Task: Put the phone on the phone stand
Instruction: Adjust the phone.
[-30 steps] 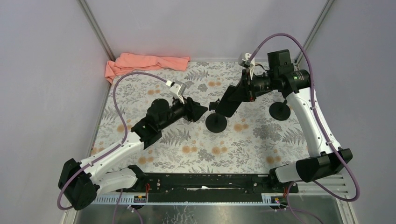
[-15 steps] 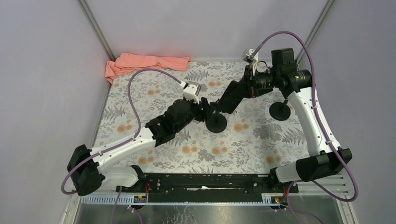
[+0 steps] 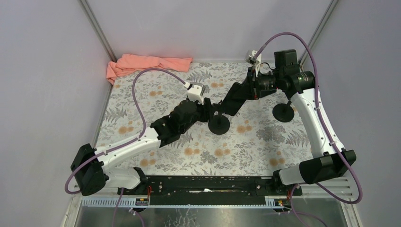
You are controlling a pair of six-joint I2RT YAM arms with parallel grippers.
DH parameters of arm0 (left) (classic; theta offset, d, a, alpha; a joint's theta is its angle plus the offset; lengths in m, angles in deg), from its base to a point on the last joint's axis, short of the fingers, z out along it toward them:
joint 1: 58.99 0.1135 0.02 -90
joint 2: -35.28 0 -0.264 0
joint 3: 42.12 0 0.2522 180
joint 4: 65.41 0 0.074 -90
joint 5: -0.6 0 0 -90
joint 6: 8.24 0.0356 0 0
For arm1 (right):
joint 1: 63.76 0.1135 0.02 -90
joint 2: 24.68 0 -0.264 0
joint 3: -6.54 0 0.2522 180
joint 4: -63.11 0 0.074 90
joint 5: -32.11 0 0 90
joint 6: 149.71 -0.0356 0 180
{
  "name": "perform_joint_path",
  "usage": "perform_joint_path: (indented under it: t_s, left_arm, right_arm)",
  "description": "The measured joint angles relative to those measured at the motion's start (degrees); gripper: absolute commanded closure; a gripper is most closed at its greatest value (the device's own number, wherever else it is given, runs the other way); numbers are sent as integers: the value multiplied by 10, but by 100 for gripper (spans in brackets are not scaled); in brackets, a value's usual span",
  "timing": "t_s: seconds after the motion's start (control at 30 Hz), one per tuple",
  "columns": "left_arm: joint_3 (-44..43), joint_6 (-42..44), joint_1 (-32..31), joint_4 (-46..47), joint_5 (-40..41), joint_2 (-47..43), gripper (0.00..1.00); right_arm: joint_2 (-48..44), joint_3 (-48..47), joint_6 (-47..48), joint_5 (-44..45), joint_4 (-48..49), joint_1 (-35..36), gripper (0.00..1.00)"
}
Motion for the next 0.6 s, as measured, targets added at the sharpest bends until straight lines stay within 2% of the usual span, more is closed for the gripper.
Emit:
perform_joint_path:
  t_s: [0.1,0.17,0.23,0.33,0.4,0.53,0.6]
  left_arm:
    - [1,9,0,-5,-17,-15,29]
    - [14,21,0,-3,-40,-52,16]
    - [40,35,0,5,-71,-110,9]
    - [78,52,13,25,-151,-194,7]
    - [86,58,31,35,-223,-219,7]
    - [85,60,56,55,-335,-196,8]
    - [80,57,57,57,-376,-163,13]
  right_arm:
    - [0,2,6,-2,-4,0,100]
    - [-1,3,19,-3,-18,0,100]
    - [-3,5,38,-5,-38,0,100]
    - [-6,16,80,-20,-76,-1,100]
    - [-6,24,115,-31,-111,2,100]
    - [-6,30,170,-34,-162,29,100]
    - [-6,31,186,-35,-174,55,100]
